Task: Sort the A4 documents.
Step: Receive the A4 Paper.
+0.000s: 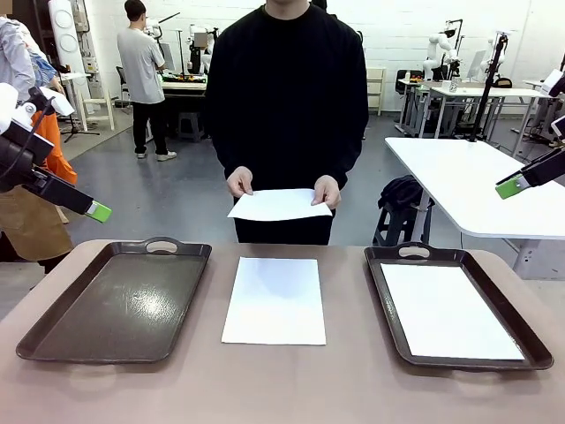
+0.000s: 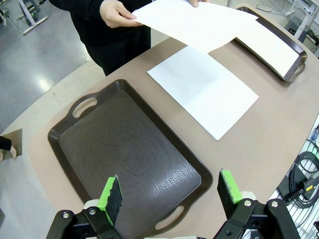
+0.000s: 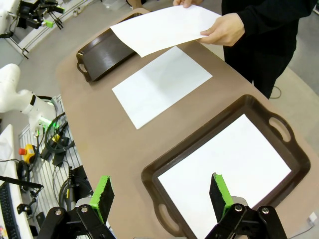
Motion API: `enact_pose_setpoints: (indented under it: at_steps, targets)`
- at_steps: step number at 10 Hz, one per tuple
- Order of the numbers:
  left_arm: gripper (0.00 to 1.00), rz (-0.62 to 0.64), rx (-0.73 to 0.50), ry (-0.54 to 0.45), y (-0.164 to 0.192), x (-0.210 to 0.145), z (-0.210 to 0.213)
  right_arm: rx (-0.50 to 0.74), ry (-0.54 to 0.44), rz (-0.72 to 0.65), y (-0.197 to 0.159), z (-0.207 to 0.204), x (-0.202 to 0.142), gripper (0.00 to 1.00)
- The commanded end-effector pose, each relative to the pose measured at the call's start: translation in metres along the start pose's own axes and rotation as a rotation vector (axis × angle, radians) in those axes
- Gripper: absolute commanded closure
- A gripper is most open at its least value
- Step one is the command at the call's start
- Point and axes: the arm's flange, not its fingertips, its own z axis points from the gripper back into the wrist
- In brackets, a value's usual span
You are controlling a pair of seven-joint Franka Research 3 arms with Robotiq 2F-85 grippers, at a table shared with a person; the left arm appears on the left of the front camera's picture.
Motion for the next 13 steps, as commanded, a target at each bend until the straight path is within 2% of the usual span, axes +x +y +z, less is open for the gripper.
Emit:
enact_pose_setpoints:
  at_steps: [1,13]
  targets:
    - [0.00,-0.010,-0.016,-0.005,0.0015,-0.0010,0.0000,0.003,-0.001,0.004,0.0009,-0.0001,0.0006,0.00]
    - [0.00,-0.010,-0.016,-0.005,0.0015,-0.0010,0.0000,0.003,-0.001,0.004,0.0009,-0.0001,0.0006,0.00]
